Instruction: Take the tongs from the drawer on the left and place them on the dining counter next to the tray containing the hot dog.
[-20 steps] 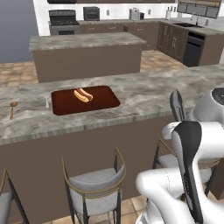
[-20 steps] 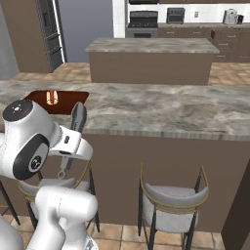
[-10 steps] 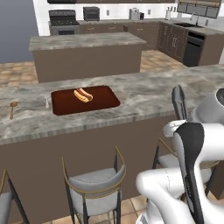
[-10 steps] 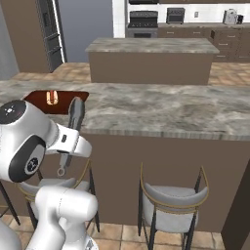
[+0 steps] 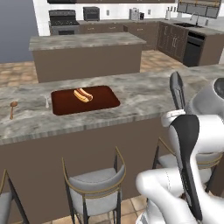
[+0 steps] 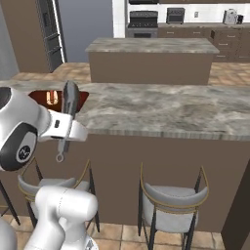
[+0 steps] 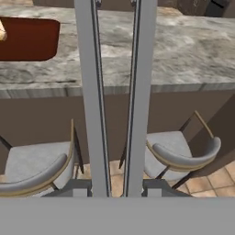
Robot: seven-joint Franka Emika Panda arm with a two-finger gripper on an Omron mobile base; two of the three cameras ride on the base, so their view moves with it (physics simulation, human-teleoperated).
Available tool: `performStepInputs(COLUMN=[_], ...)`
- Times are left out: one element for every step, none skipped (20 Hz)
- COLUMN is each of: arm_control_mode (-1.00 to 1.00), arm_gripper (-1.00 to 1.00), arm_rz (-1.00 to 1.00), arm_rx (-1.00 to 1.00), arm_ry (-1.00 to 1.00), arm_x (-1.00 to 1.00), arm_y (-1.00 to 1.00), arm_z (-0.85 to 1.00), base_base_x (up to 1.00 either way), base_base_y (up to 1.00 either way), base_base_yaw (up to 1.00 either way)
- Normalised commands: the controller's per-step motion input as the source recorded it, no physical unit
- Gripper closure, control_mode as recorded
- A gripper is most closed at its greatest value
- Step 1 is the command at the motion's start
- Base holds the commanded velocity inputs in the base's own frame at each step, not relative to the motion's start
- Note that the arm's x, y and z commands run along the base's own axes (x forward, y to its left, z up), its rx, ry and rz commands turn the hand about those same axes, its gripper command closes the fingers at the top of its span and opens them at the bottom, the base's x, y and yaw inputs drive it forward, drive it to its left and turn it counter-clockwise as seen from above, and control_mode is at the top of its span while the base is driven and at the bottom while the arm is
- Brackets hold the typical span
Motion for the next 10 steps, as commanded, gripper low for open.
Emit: performStepInputs(arm_control_mode=[-1.00, -1.00, -1.00, -1.00, -1.00, -1.00, -1.00, -1.00, -1.00, -1.00], arm_gripper=[1.00, 1.00, 1.00, 1.00, 1.00, 1.00, 1.00, 1.00, 1.00, 1.00], arm_rz=[0.07, 0.07, 0.08, 0.08, 0.09, 0.09, 0.09, 0.08, 0.08, 0.09], arm_rx=[-0.02, 0.00, 0.00, 0.00, 0.00, 0.00, 0.00, 0.00, 0.00, 0.00], arm_ry=[0.00, 0.01, 0.05, 0.06, 0.07, 0.09, 0.11, 0.11, 0.13, 0.17], arm_x=[0.46, 0.51, 0.51, 0.51, 0.59, 0.62, 0.74, 0.74, 0.78, 0.82], arm_y=[0.19, 0.20, 0.19, 0.18, 0.18, 0.19, 0.22, 0.25, 0.24, 0.21], arm_z=[0.21, 0.19, 0.14, 0.09, 0.04, 0.01, 0.00, 0.00, 0.00, 0.00], base_base_x=[0.00, 0.00, 0.00, 0.00, 0.00, 0.00, 0.00, 0.00, 0.00, 0.00], base_base_y=[0.00, 0.00, 0.00, 0.00, 0.00, 0.00, 0.00, 0.00, 0.00, 0.00], base_base_yaw=[0.00, 0.00, 0.00, 0.00, 0.00, 0.00, 0.00, 0.00, 0.00, 0.00])
